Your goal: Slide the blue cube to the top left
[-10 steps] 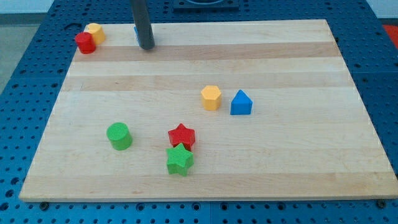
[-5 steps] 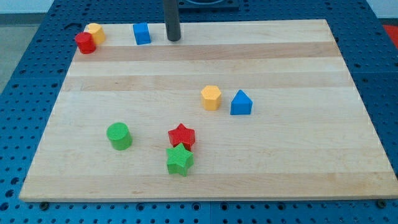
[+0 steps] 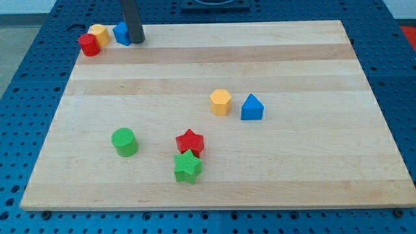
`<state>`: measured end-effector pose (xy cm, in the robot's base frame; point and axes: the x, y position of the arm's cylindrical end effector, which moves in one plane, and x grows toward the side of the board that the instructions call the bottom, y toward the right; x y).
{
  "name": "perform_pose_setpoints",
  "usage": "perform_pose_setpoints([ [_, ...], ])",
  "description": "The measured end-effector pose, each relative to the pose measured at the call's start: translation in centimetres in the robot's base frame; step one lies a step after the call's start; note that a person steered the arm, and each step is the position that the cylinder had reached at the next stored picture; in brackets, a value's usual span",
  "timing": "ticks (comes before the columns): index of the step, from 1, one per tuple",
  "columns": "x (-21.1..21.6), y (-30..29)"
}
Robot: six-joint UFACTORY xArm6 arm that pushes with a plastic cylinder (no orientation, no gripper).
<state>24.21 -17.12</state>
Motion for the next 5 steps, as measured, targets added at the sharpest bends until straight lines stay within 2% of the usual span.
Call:
perform_pose_setpoints([
  [2, -1.7, 0.1],
  [5, -1.7, -2.0],
])
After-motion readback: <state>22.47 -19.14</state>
